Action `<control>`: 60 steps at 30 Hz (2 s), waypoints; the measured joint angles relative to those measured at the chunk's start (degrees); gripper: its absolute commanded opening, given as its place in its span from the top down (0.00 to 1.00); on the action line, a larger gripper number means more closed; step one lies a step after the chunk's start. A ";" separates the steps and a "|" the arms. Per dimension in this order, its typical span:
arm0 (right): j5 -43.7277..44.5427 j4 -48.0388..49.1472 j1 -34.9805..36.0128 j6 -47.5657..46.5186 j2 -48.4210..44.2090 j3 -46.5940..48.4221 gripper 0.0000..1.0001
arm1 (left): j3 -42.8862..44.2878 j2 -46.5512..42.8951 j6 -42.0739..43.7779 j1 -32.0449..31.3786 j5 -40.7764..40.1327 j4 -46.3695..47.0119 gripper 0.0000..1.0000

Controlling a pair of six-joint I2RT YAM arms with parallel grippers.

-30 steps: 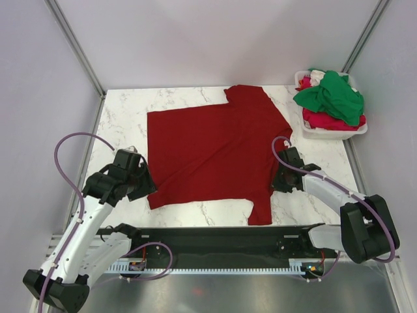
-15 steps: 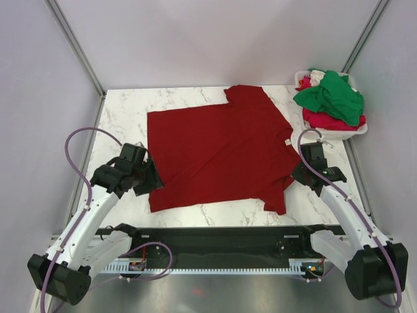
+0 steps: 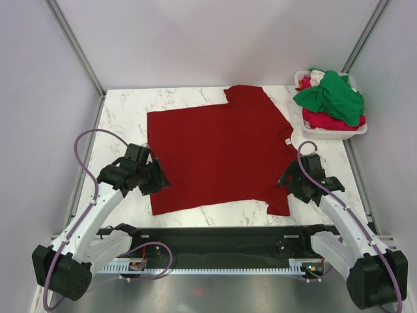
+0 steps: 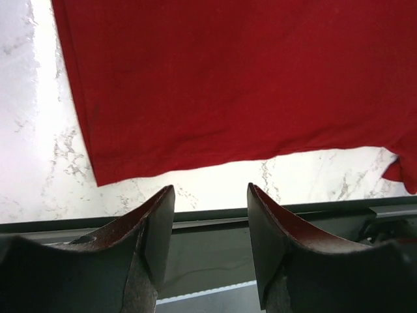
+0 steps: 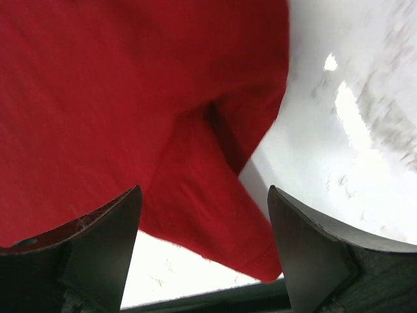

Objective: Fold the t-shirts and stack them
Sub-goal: Flatten the tshirt out

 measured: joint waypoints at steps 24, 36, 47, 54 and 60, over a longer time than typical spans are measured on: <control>0.96 -0.07 21.92 -1.20 21.09 24.98 0.20 | -12.94 -2.89 -13.42 -8.17 -1.40 4.46 0.44; 6.75 -2.16 22.51 -10.43 34.53 33.66 0.14 | -10.45 0.39 -13.07 -8.17 -2.19 5.22 0.43; 7.69 -0.72 34.25 -10.40 32.28 26.18 0.35 | -11.74 1.29 -13.07 -8.17 -2.05 9.05 0.44; 7.65 0.72 35.98 -11.67 40.52 27.45 0.47 | -13.94 -0.61 -13.09 -8.17 -2.08 9.49 0.44; 8.52 1.68 36.24 -12.44 43.71 28.55 0.52 | -14.14 -1.31 -13.09 -8.17 -2.08 9.55 0.44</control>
